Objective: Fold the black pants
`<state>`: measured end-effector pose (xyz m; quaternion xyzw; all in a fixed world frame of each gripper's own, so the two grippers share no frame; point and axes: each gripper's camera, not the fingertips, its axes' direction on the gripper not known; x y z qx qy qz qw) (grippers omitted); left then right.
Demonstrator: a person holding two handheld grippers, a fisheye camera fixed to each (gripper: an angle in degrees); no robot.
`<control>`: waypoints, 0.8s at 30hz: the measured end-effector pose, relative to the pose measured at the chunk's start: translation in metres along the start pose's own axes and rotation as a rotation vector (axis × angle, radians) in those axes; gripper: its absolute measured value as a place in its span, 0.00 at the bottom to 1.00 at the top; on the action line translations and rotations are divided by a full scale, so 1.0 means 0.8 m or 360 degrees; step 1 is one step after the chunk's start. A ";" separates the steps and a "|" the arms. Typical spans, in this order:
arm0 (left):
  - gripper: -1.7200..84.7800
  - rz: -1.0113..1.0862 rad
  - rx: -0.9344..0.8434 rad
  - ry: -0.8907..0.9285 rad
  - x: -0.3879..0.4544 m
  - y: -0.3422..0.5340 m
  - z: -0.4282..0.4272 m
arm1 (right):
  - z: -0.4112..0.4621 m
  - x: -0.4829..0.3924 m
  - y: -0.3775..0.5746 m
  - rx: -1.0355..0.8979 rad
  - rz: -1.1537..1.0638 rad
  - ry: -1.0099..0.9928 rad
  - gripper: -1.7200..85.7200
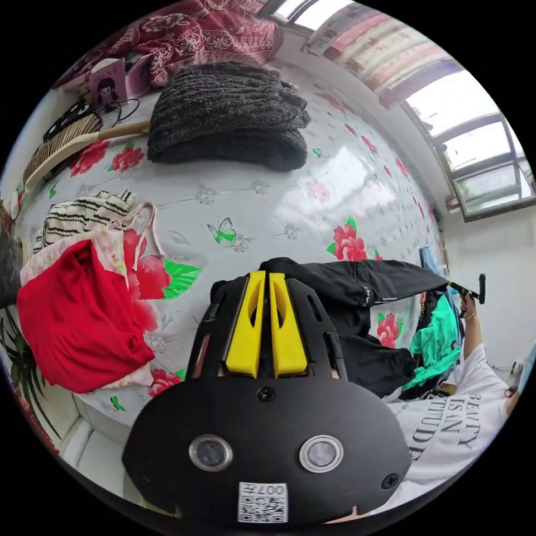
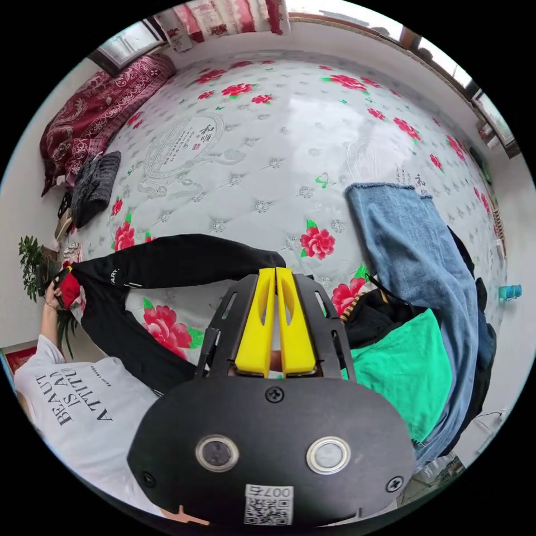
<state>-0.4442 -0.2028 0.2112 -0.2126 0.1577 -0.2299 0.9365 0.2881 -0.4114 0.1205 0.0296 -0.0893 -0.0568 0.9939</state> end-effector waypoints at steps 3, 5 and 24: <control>0.01 0.0060 0.0047 0.0096 -0.013 0.031 -0.017 | -0.021 0.032 0.039 -0.0018 -0.0039 -0.0181 0.02; 0.01 0.0025 0.0055 0.0167 -0.033 0.044 -0.019 | -0.024 0.074 0.065 -0.0133 0.0004 -0.0429 0.02; 0.08 -0.0391 0.0314 -0.0184 0.028 -0.009 0.092 | 0.169 0.063 0.025 0.0369 0.0310 -0.0201 0.02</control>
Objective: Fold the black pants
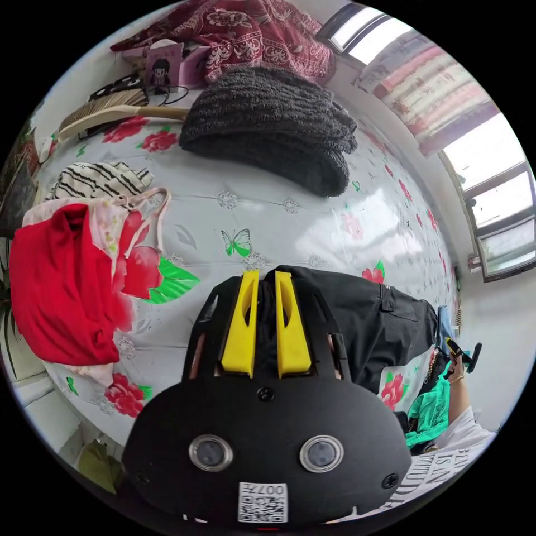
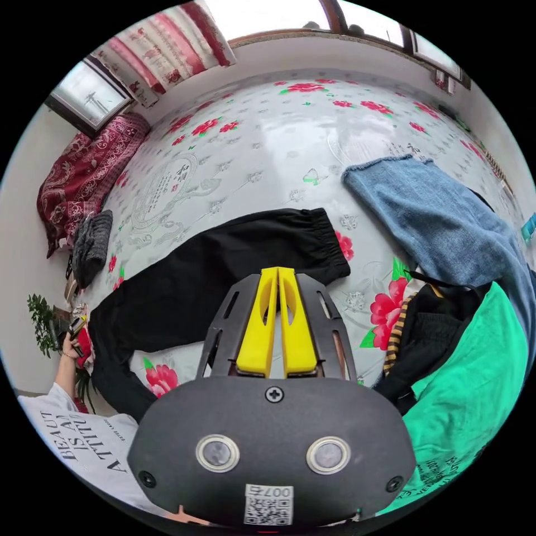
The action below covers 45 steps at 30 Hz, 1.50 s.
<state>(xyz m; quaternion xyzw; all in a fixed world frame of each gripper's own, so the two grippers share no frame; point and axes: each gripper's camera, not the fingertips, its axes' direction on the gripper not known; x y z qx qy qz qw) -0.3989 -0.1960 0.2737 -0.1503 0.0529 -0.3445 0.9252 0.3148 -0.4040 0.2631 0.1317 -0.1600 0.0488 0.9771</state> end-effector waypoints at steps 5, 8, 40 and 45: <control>0.09 0.0000 -0.0036 -0.0102 -0.010 0.071 -0.033 | 0.055 -0.023 0.029 -0.0073 -0.0067 0.0131 0.02; 0.09 -0.0016 -0.0108 -0.0174 -0.018 0.120 -0.038 | 0.098 -0.017 0.023 -0.0245 -0.0007 0.0241 0.02; 0.08 -0.0092 -0.0223 -0.0143 -0.118 0.249 -0.070 | 0.147 -0.523 0.537 -0.0806 -0.1169 -0.0347 0.02; 0.12 -0.0084 -0.0145 -0.0158 -0.138 0.231 -0.102 | 0.092 -0.482 0.462 -0.0542 -0.0960 -0.0400 0.03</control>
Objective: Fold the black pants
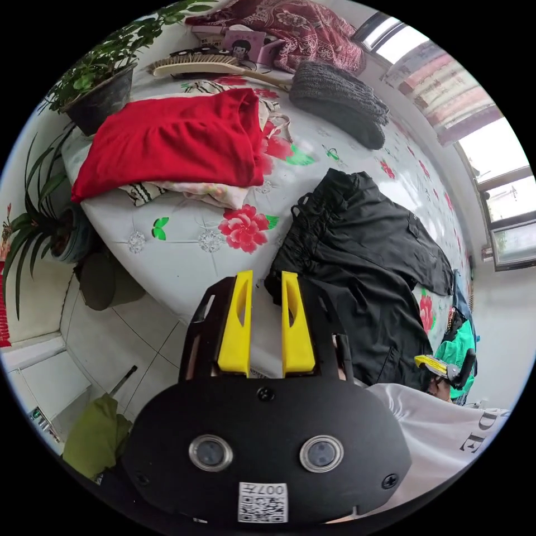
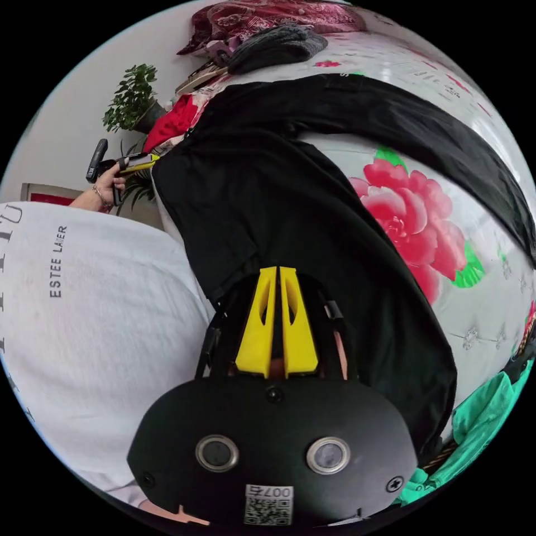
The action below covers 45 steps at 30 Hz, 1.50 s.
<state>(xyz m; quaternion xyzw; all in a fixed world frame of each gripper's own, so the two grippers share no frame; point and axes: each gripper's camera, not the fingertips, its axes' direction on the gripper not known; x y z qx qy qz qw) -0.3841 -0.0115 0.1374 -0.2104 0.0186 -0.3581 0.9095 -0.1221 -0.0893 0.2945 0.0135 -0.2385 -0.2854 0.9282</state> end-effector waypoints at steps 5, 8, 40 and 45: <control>0.13 0.0575 0.0130 -0.0114 0.069 -0.079 -0.029 | -0.144 0.139 -0.034 0.0311 0.0348 0.0334 0.05; 0.14 0.0827 0.0058 -0.0161 0.129 -0.144 0.005 | -0.206 0.216 -0.078 0.0350 0.0458 0.0500 0.07; 0.01 0.1032 0.0004 0.0325 0.127 -0.285 0.029 | -0.484 0.264 -0.124 0.0702 0.0553 0.0822 0.02; 0.01 0.1153 0.0186 0.0427 0.097 -0.216 -0.057 | -0.540 0.146 0.036 0.0892 0.0611 0.0852 0.02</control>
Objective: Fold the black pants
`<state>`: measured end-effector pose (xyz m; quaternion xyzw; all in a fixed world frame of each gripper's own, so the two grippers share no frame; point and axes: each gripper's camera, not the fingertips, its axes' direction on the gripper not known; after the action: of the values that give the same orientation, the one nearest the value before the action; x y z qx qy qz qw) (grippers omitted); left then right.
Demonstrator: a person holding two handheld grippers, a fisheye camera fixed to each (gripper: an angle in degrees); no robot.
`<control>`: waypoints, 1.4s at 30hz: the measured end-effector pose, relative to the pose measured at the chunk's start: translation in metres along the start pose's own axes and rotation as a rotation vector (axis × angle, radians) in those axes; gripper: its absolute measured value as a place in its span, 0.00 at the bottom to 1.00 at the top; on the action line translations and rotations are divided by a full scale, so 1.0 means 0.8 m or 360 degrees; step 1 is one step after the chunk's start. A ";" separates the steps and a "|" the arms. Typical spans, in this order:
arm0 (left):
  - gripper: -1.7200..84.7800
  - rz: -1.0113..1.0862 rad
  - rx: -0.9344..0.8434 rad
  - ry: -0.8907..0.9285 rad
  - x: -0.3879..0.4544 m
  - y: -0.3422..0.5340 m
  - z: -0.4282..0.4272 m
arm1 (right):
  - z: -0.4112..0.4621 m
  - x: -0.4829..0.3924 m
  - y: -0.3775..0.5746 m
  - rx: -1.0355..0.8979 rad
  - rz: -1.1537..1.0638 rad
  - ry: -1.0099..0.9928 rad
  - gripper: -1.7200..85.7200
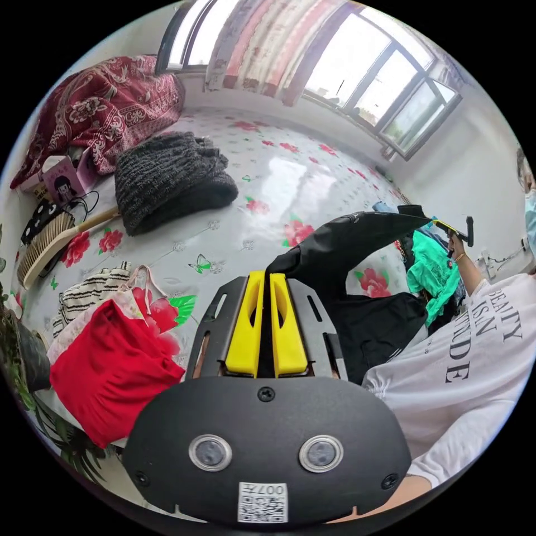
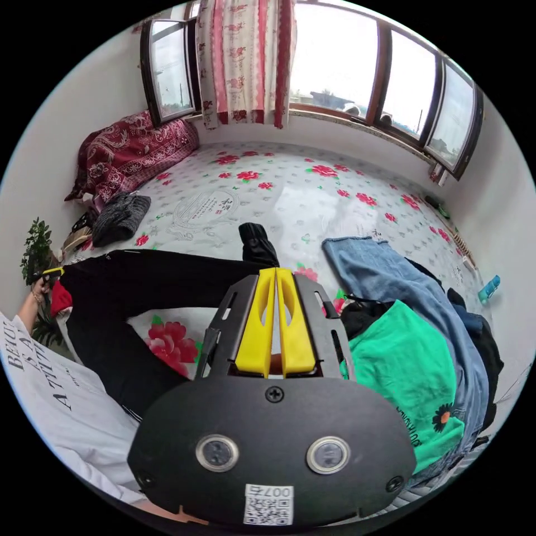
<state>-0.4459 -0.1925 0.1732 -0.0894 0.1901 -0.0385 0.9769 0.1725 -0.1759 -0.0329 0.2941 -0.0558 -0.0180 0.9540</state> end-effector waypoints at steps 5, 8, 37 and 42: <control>0.01 0.0105 -0.0064 -0.0075 0.048 0.099 -0.044 | -0.086 0.005 0.190 -0.0166 0.0196 0.0050 0.02; 0.01 0.0050 -0.0272 -0.0096 0.058 0.157 -0.013 | -0.047 0.011 0.302 -0.0507 0.0372 0.0008 0.02; 0.10 -0.0221 -0.0628 -0.0404 0.107 0.240 0.045 | -0.107 0.180 0.455 -0.0216 0.1203 -0.0290 0.05; 0.10 -0.0530 -0.0346 -0.0272 0.107 0.242 0.028 | -0.082 0.211 0.419 -0.0209 0.1163 -0.0112 0.06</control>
<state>-0.3505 -0.0080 0.1256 -0.2274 0.0923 -0.1708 0.9542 0.3480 0.1265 0.1185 0.1921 -0.1885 0.3101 0.9118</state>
